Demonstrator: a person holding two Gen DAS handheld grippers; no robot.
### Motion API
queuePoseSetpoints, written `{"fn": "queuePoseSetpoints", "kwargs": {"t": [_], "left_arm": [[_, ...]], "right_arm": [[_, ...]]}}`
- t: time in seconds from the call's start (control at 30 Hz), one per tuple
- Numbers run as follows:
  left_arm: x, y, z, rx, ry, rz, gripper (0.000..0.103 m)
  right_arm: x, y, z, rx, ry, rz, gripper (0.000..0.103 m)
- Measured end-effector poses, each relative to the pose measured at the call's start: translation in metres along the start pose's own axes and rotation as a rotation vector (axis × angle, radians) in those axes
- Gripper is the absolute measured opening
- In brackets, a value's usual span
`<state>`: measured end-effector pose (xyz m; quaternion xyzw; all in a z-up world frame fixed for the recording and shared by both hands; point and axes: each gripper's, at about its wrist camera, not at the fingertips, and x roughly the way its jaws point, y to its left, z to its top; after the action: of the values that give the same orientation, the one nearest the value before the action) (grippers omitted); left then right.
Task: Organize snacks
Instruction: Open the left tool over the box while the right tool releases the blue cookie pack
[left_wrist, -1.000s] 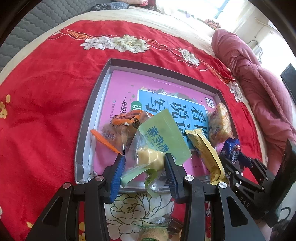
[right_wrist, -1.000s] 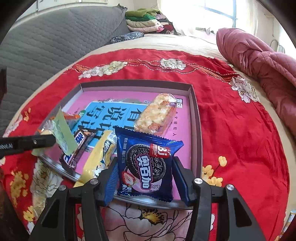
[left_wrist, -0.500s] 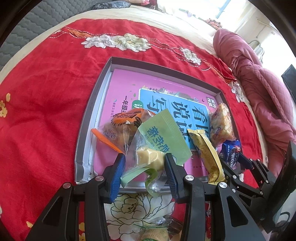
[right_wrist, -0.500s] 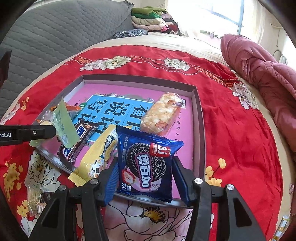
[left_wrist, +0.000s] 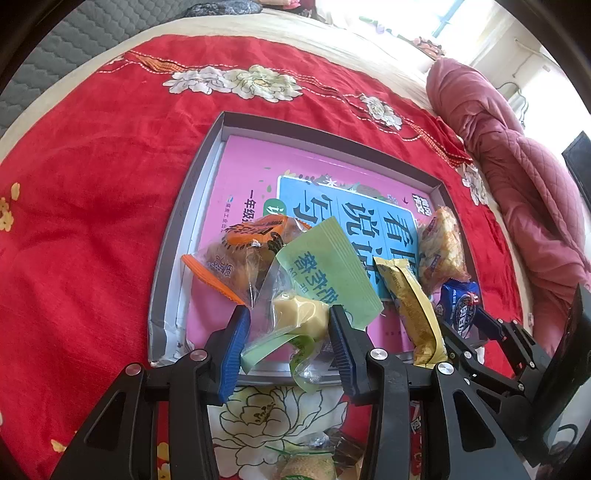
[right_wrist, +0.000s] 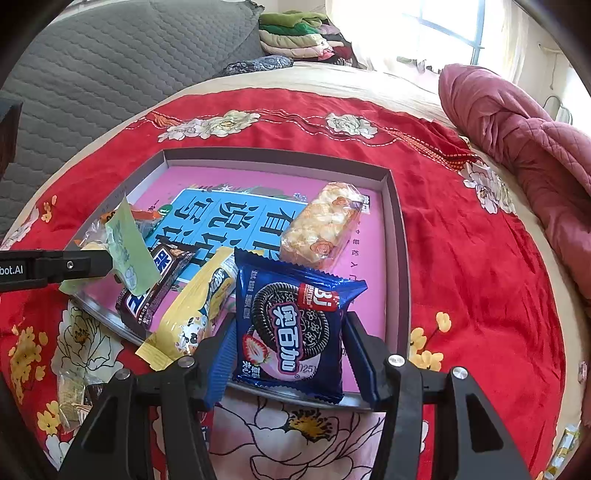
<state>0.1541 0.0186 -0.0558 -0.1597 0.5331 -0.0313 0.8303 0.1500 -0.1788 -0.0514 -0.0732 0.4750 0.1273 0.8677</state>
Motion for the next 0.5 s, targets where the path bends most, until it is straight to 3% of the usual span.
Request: {"fn": "queuePoseSetpoints", "kwargs": {"t": [0.5], "left_arm": [[-0.0005, -0.0004, 0.0014, -0.01, 0.017, -0.006, 0.046]], "right_arm": [[-0.0048, -0.0007, 0.0023, -0.003, -0.009, -0.017, 0.06]]}}
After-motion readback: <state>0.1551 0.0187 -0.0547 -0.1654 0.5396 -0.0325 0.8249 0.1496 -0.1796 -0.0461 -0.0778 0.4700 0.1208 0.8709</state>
